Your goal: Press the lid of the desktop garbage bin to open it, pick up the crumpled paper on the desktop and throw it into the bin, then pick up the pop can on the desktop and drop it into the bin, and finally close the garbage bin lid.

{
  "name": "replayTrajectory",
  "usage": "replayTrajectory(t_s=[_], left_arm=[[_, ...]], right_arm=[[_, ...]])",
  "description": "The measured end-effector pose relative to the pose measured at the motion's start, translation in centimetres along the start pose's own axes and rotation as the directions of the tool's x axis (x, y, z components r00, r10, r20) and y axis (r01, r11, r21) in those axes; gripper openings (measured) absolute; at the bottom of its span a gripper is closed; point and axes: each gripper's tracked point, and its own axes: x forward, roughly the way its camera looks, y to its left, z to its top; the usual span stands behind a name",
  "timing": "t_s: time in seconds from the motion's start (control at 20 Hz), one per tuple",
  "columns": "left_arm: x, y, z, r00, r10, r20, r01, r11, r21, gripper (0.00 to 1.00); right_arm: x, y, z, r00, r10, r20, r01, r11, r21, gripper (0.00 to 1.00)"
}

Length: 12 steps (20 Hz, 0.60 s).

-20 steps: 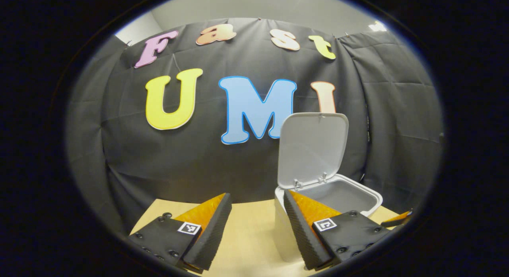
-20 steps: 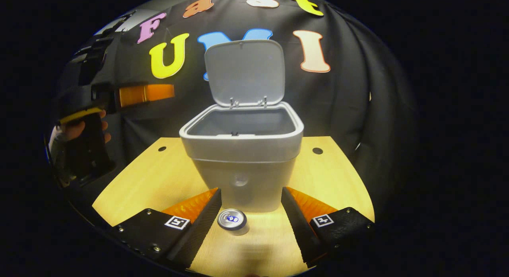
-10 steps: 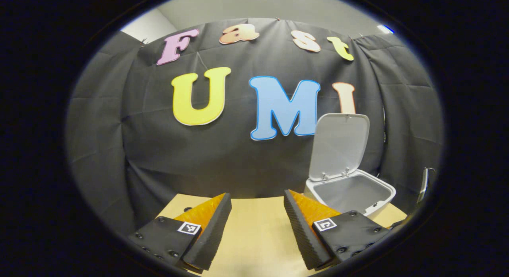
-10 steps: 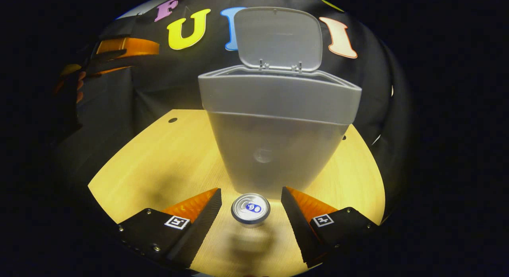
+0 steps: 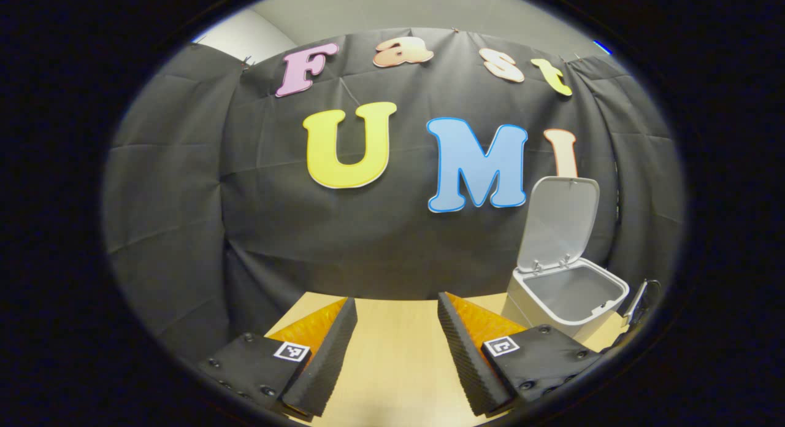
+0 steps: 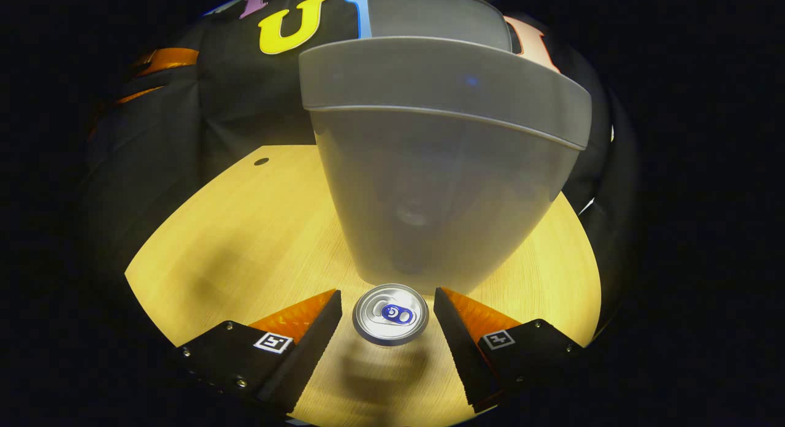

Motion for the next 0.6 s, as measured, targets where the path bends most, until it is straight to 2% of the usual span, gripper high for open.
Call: replayTrajectory(t_s=[0.15, 0.3, 0.55, 0.6], left_arm=[[-0.4, 1.1, -0.4, 1.0, 0.018, -0.008, -0.018, 1.0, -0.017, 0.92], [-0.4, 1.5, -0.7, 1.0, 0.023, -0.015, -0.024, 0.999, -0.028, 0.92], [0.0, 1.2, -0.9, 1.0, 0.012, -0.018, -0.012, 0.999, -0.034, 0.93], [0.1, 1.0, -0.9, 1.0, 0.008, -0.018, -0.008, 0.999, -0.035, 0.93]], right_arm=[[0.6, 0.0, -0.5, 1.0, -0.008, -0.019, 0.007, 1.0, -0.012, 0.96], [1.0, -0.1, -0.7, 1.0, -0.013, -0.025, 0.013, 1.0, -0.014, 0.85], [0.7, -0.2, -0.6, 1.0, -0.021, -0.023, 0.02, 1.0, -0.016, 0.83], [0.3, 0.0, -0.6, 1.0, -0.016, -0.017, 0.016, 1.0, -0.016, 0.91]])
